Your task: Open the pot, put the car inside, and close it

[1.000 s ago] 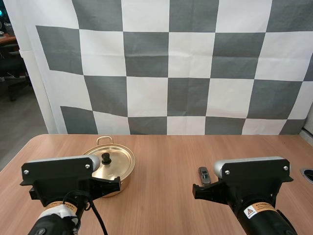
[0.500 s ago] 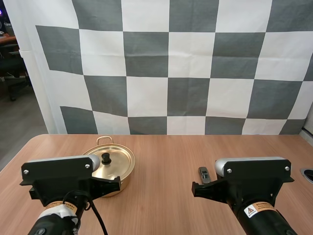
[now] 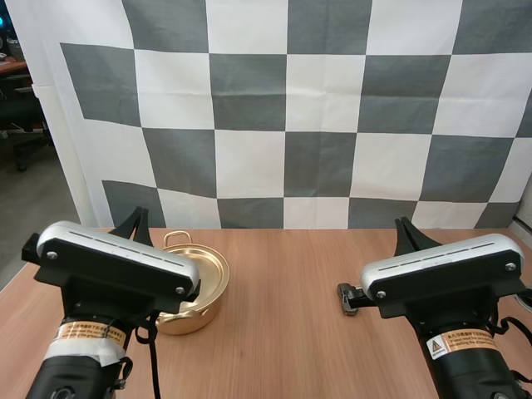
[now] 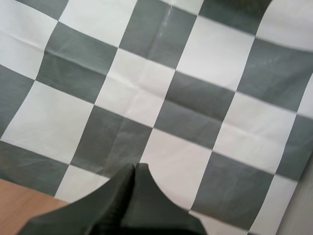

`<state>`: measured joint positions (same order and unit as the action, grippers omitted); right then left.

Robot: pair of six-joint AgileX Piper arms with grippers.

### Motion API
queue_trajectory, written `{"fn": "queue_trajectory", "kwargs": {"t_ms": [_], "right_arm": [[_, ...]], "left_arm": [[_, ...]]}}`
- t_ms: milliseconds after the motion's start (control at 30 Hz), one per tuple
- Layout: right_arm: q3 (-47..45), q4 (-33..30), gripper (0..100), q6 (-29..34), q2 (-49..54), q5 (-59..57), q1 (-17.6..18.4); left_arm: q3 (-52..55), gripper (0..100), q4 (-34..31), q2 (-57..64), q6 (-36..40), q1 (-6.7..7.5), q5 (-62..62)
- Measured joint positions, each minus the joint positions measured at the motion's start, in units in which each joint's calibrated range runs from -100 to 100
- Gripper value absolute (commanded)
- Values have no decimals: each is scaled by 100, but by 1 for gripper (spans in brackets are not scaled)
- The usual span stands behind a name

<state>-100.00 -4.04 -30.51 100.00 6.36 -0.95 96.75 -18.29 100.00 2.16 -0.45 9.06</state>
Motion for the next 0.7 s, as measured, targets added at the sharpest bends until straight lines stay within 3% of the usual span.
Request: {"fn": "queue_trajectory", "kwargs": {"t_ms": [167,300,567,700], "right_arm": [[623,-561,0,244,-121,1210,0],[1380,-441,0,583,-766,1360,0],[3021,801,0,593,-2288,-368,0],[3610,965,0,593,-2886,-1145,0]], "left_arm": [[-758,0,-182,-124,44,0,1046],[-1598,0,-182,-549,549,0,1082],[-3194,0,15,-1820,1147,0,-776],[-3909,0,338,-2504,1147,0,-1721]]}}
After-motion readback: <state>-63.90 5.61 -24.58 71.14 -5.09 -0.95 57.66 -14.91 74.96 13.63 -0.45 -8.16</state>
